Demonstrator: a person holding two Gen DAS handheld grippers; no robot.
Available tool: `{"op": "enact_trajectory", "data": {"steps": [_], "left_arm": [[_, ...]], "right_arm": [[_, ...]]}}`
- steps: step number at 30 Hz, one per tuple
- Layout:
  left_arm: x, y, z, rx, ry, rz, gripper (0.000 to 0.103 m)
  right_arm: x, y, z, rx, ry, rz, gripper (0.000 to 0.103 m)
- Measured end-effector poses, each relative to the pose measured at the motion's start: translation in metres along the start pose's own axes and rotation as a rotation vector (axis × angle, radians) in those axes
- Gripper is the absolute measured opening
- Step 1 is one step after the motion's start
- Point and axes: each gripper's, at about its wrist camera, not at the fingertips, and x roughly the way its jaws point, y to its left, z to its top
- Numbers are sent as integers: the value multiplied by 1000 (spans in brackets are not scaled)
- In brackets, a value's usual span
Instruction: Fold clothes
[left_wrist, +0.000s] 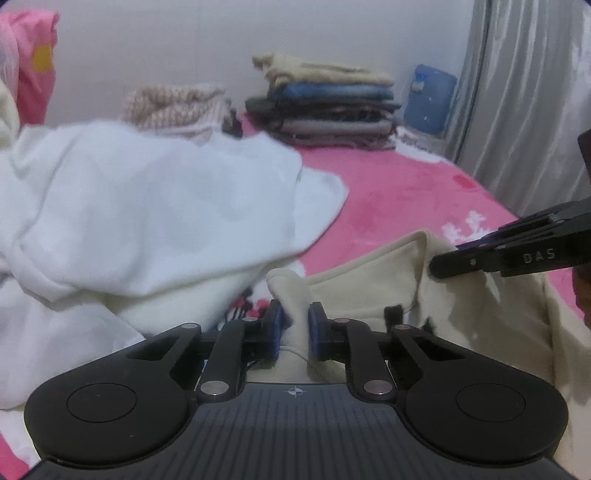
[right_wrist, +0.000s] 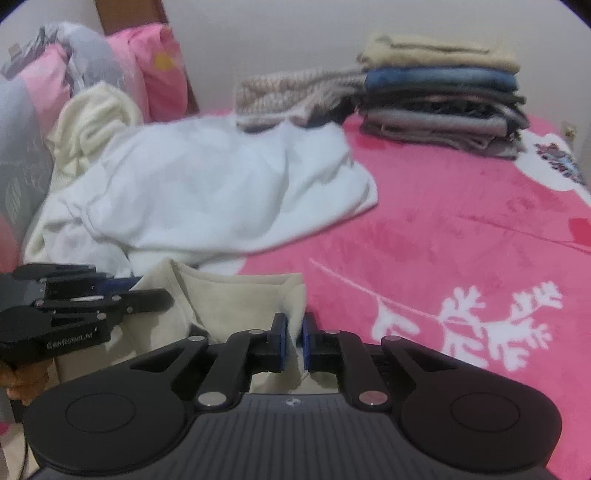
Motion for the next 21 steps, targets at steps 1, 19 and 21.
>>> {"op": "enact_trajectory", "data": {"steps": [1,19,21], "left_arm": [[-7,-2,2,2,-14,-5,12],[-205,-70,-32,123,-238,-204,7],[-227,-78,-47,133,-244,-232,6]], "right_arm": [[-7,2,0,8,-17,-1,9],[-211,87,-78,12,-326,-17,7],[-234,97,-98,24,-349,-10,7]]}}
